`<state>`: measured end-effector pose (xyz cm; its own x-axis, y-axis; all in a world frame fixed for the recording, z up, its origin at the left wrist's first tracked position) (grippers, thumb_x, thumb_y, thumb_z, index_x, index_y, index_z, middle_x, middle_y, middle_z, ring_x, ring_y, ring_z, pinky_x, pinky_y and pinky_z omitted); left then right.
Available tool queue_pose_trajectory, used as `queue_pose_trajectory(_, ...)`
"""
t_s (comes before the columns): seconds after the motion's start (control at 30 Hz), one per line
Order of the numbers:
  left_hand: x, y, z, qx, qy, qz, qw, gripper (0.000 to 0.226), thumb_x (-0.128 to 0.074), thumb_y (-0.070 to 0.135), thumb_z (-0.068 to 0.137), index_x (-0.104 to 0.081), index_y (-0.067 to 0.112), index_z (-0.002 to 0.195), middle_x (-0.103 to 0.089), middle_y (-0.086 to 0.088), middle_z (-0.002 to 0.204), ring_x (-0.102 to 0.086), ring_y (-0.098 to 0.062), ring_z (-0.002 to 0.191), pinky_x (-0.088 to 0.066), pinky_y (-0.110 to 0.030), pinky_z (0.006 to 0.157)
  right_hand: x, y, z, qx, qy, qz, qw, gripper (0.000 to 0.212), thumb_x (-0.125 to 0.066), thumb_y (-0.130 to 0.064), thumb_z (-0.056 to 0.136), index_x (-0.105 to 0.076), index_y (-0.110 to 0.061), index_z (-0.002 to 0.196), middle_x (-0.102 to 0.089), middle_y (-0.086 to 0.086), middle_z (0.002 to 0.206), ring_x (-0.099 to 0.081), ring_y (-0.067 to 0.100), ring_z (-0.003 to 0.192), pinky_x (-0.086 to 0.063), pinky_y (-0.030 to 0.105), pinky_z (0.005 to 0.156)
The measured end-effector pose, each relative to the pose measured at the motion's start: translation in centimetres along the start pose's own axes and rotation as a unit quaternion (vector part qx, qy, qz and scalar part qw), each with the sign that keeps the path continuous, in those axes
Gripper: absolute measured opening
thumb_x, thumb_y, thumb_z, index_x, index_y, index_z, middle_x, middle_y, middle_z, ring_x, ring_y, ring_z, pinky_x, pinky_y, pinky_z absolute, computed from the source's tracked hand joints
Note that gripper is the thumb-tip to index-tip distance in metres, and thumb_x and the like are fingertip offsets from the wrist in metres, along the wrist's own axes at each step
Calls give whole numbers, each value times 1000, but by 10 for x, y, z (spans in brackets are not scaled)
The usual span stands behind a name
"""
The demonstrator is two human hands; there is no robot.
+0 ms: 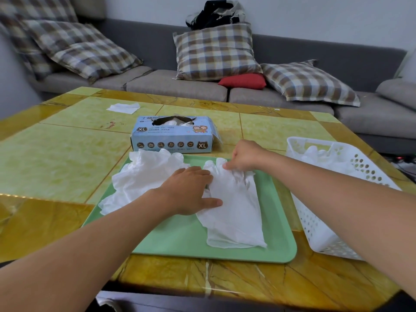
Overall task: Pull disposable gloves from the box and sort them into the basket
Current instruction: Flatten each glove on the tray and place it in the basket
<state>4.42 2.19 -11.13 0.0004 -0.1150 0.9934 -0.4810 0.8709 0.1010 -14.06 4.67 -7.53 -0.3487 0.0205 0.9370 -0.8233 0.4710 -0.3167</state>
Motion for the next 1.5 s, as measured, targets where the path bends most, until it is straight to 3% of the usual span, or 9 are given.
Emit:
queue_pose_trajectory(0.17, 0, 1, 0, -1, -67, 8, 998, 78, -38, 67, 97, -26, 19, 157, -14, 7, 168, -5, -17, 155, -6, -44, 125, 6, -5, -1, 23, 53, 94, 994, 12, -85, -14, 79, -74, -15, 79, -68, -3, 83, -64, 17, 87, -47, 26, 73)
queue_pose_trajectory(0.33, 4, 0, -1, 7, -54, 20, 998, 84, -32, 65, 99, -6, 14, 161, 3, 1, 169, 6, -17, 155, -2, -46, 126, 12, -3, -12, 39, 43, 60, 997, 36, -82, -21, 84, -66, -7, 112, -65, 4, 100, -66, 26, 96, -53, 35, 82)
queue_pose_trajectory(0.5, 29, 13, -10, -96, 133, -48, 985, 48, -58, 48, 97, -57, 23, 137, -59, 6, 131, -54, -15, 124, -46, -35, 102, 35, -17, -81, 240, -109, -144, 954, 20, -83, -13, 78, -70, -25, 87, -68, -10, 87, -64, 9, 78, -50, 21, 64)
queue_pose_trajectory(0.6, 36, 28, -22, -163, 50, -154, 973, 14, -76, 31, 87, -75, 26, 100, -68, 17, 81, -64, -3, 76, -49, -17, 70, 18, -4, -126, 266, -216, -195, 919, 31, -84, -14, 74, -72, -26, 99, -68, -11, 94, -64, 6, 87, -55, 27, 73)
queue_pose_trajectory(0.77, 18, 30, -33, -135, -92, -189, 968, 25, -79, 28, 86, -73, 27, 110, -69, 13, 94, -65, -2, 83, -51, -16, 75, -6, 15, -142, 276, -203, -134, 930, 46, -89, -31, 73, -68, -29, 114, -64, -11, 105, -59, 7, 98, -52, 28, 85)
queue_pose_trajectory(1.03, 23, 35, -39, -93, -177, -178, 964, 63, -82, 69, 62, -63, 39, 113, -62, 18, 104, -58, 0, 94, -49, -20, 86, -22, 9, -135, 329, -158, -172, 915, 12, -60, -18, 95, -69, -15, 104, -62, -3, 96, -58, 17, 87, -49, 37, 80)
queue_pose_trajectory(1.2, 28, 31, -43, -88, -63, -196, 975, 66, -85, 70, 52, -65, 30, 101, -65, 15, 97, -61, -7, 89, -54, -32, 84, 8, 18, -126, 244, -242, 128, 930, 16, -58, -13, 101, -64, -1, 110, -69, 13, 106, -67, 23, 96, -56, 36, 88)
queue_pose_trajectory(1.3, 46, 30, -44, -62, 93, -370, 922, 20, -86, 36, 77, -75, 21, 85, -73, 7, 78, -66, -15, 69, -51, -37, 64, 25, 22, -123, 171, -292, 348, 874, 31, -55, -13, 101, -58, -1, 129, -67, 17, 119, -65, 27, 106, -56, 37, 94)
queue_pose_trajectory(1.5, 85, 40, -47, 10, 174, -669, 722, 28, -74, 31, 79, -77, 6, 92, -76, -16, 97, -72, -26, 85, -59, -37, 79, 57, 16, -131, 104, -236, 606, 753, 65, -47, -58, 95, -60, -6, 133, -58, 20, 122, -54, 37, 114, -42, 46, 107)
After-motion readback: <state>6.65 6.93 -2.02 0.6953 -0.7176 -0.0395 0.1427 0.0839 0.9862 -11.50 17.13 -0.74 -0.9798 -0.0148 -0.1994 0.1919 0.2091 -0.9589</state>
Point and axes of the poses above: each hand's wrist, its own z-axis towards the middle knuckle, its own x-axis out of the back of the hand, y = z × x, the point moved 3 cm from there along z, towards the middle knuckle
